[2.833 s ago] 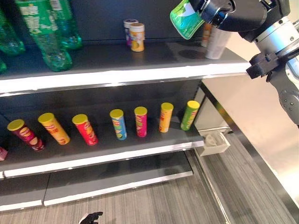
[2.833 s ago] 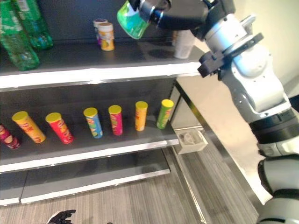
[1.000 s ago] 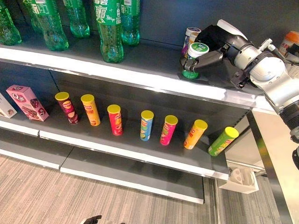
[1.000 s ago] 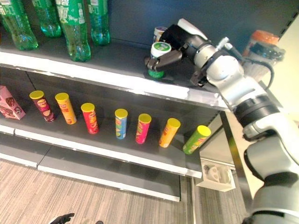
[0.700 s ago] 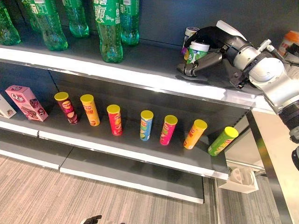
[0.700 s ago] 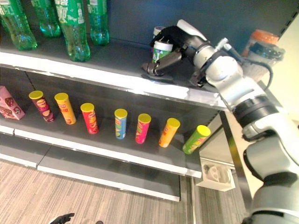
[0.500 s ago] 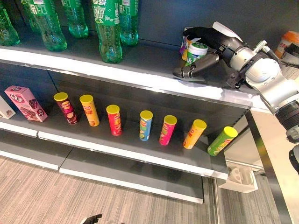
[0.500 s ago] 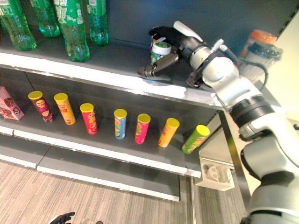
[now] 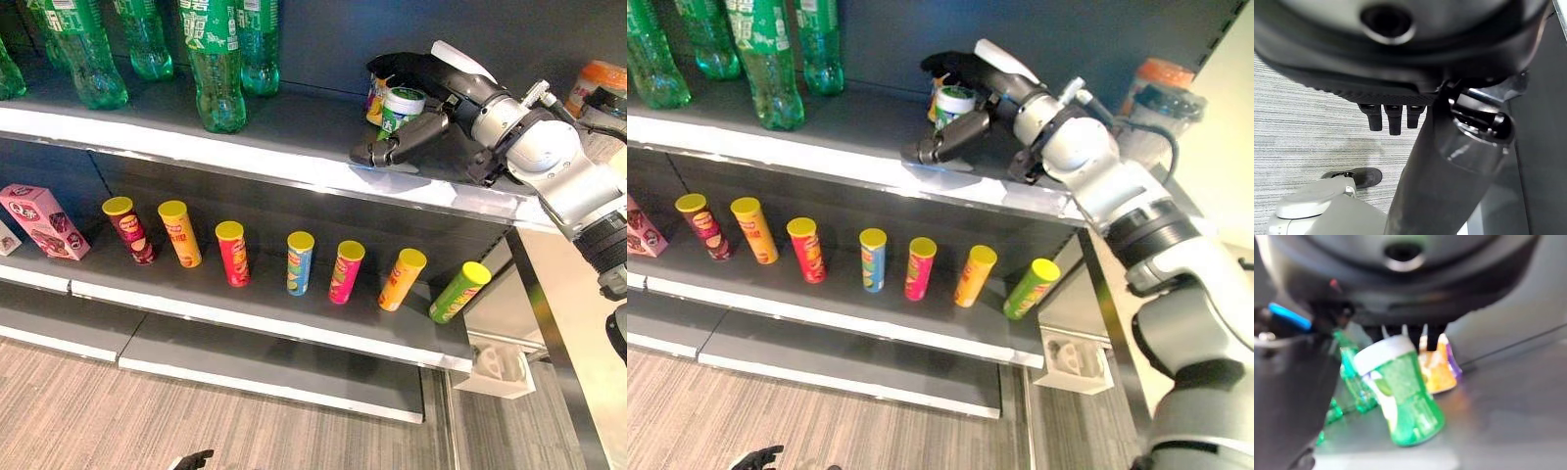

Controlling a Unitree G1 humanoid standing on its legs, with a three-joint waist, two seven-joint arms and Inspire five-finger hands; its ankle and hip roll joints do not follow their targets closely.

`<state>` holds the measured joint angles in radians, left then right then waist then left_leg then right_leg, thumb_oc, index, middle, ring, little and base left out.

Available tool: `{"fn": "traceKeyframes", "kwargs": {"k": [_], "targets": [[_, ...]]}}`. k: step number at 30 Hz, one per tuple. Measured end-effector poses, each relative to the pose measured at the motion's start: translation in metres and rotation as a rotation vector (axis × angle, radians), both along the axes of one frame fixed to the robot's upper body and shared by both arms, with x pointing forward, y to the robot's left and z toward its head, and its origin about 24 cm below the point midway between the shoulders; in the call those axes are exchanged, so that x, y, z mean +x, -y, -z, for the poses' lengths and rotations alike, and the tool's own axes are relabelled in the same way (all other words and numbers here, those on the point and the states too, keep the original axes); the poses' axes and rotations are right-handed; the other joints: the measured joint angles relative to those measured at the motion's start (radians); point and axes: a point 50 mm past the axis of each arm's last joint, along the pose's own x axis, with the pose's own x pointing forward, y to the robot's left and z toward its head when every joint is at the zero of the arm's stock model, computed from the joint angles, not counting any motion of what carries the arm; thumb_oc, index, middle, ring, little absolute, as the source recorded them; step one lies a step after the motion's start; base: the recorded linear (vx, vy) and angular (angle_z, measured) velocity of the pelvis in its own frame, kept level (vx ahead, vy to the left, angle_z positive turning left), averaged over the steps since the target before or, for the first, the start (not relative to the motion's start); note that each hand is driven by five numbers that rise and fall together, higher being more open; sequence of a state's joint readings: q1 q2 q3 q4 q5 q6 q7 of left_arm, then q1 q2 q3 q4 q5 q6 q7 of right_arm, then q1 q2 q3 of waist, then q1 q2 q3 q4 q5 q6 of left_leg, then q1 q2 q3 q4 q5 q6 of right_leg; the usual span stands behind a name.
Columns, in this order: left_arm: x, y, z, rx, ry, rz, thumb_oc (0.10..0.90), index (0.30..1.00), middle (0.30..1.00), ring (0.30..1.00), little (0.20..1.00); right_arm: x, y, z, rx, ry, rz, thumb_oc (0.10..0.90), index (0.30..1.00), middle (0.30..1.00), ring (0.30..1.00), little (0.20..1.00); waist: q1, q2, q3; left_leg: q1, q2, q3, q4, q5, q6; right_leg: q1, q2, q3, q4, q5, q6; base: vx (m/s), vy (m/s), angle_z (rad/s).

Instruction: Put the goods on the table back onto the shelves and tidy them up.

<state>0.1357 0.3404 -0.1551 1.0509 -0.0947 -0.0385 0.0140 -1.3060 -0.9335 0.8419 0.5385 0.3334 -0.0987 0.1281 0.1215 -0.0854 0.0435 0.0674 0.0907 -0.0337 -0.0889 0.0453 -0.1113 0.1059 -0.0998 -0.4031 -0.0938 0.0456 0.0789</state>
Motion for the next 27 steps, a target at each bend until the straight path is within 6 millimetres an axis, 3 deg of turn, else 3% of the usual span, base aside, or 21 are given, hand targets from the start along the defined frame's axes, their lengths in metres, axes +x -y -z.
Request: {"fn": "traceKeyframes", "kwargs": {"k": [12,17,27], "targets": [[0.0,0.0,0.0,0.002,0.001,-0.003,0.8,0.9,0.9,0.9,0.9,-0.002,0.012,-0.004,-0.012,0.018,0.042,0.8,0.9,0.9,0.9,0.9,-0.023,-0.003,0.002,0.001,0.003,0.028,0.0,0.0,0.001,-0.013,0.002,0.026,0.0,0.005,-0.001,-0.01,0.003,-0.06],[0.002,0.0,0.0,0.003,0.005,-0.003,0.8,0.9,0.9,0.9,0.9,-0.002,0.018,0.003,0.011,0.003,0.056,0.8,0.9,0.9,0.9,0.9,-0.028,-0.002,0.003,0.011,0.006,0.046,0.0,-0.002,0.004,-0.015,0.005,0.048,0.0,0.007,-0.002,-0.02,0.016,-0.1],[0.002,0.0,0.0,0.002,0.006,-0.002,0.8,0.9,0.9,0.9,0.9,-0.005,0.009,0.005,0.019,-0.002,0.012,0.8,0.9,0.9,0.9,0.9,-0.052,0.001,0.005,0.015,0.009,0.055,-0.001,-0.002,0.004,-0.016,0.007,0.053,0.0,0.011,-0.004,-0.01,0.005,-0.02]]}}
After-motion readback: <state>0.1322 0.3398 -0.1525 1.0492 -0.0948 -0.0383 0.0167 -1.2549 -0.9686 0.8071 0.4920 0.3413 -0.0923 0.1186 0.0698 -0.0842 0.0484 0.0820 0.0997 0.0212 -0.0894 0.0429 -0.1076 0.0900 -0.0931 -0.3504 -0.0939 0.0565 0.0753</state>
